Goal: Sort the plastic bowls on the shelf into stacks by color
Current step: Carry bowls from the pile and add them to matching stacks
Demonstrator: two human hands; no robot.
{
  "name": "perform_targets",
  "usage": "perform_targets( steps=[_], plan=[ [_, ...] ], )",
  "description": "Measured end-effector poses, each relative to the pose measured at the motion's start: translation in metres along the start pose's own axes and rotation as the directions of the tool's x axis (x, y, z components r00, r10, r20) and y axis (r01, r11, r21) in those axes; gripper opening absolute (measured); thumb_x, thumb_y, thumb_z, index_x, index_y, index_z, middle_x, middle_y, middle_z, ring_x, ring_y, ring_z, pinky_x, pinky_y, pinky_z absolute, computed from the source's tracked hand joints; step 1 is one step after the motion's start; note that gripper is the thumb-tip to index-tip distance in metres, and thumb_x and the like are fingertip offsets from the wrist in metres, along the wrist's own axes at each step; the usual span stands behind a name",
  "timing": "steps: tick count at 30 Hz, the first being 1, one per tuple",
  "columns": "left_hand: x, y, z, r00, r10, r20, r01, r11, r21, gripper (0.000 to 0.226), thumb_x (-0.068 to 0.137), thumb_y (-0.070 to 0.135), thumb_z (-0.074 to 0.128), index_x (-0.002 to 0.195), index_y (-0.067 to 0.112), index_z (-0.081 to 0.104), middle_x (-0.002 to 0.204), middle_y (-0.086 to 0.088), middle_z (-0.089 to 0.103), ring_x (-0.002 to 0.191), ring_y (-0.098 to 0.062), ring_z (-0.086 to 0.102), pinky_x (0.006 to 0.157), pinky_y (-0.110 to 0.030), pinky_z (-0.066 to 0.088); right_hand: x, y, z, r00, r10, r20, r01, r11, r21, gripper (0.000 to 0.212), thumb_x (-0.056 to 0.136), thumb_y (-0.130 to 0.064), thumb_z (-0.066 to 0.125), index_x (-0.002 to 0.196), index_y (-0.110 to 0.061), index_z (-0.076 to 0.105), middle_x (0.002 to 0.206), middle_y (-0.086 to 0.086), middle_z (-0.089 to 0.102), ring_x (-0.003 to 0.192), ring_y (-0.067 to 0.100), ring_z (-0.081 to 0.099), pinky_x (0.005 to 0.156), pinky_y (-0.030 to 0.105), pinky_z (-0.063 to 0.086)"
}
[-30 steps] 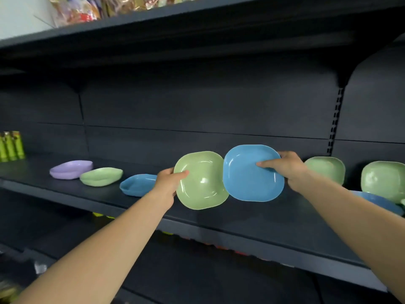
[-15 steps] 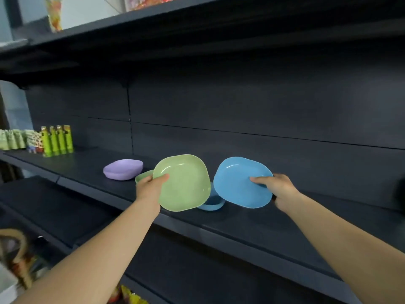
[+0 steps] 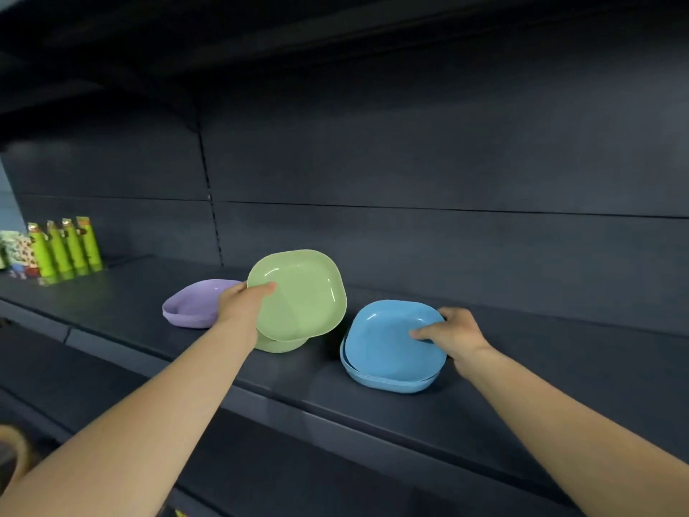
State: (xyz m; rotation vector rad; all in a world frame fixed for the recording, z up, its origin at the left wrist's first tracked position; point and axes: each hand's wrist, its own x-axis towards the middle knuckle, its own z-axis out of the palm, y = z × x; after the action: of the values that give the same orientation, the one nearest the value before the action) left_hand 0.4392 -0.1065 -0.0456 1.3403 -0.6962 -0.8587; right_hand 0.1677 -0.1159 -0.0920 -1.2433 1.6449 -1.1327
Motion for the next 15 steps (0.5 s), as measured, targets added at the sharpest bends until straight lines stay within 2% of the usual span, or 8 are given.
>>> perform_targets(
  steps=[7, 12, 15],
  plan=[
    [0.018, -0.012, 0.013, 0.996, -0.033, 0.081, 0.033, 0.999, 0.011, 0.033, 0.081, 0.01, 0.069, 0.113, 0.012, 0.06, 0.103, -0.009, 0.058, 0.093, -0.029, 0.054, 0.08, -0.035, 0.043, -0.003, 0.012, 0.005, 0.997, -0.078, -0.006, 0.075, 0.974, -0.215, 0.035, 0.067, -0.012, 0.081, 0.092, -0.017, 0.057, 0.092, -0.001, 0.063, 0.088, 0.018, 0.063, 0.08, 0.036, 0.054],
    [0.029, -0.009, 0.013, 0.987, -0.026, 0.157, 0.023, 1.0, 0.021, 0.025, 0.079, 0.009, 0.071, 0.102, 0.013, 0.062, 0.104, -0.011, 0.062, 0.099, -0.032, 0.058, 0.09, -0.041, 0.046, -0.005, 0.011, 0.004, 0.996, -0.087, -0.002, 0.083, 0.955, -0.285, 0.036, 0.067, -0.017, 0.082, 0.093, -0.018, 0.057, 0.097, 0.002, 0.062, 0.087, 0.018, 0.064, 0.078, 0.035, 0.055],
    [0.035, -0.006, 0.012, 0.974, -0.028, 0.225, 0.025, 1.0, 0.014, 0.022, 0.08, 0.008, 0.07, 0.1, 0.012, 0.062, 0.104, -0.012, 0.064, 0.097, -0.032, 0.059, 0.087, -0.039, 0.047, -0.002, 0.01, 0.005, 0.992, -0.128, -0.013, 0.115, 0.925, -0.363, 0.038, 0.065, -0.023, 0.083, 0.092, -0.021, 0.056, 0.109, 0.003, 0.057, 0.094, 0.017, 0.06, 0.08, 0.031, 0.052]
  ],
)
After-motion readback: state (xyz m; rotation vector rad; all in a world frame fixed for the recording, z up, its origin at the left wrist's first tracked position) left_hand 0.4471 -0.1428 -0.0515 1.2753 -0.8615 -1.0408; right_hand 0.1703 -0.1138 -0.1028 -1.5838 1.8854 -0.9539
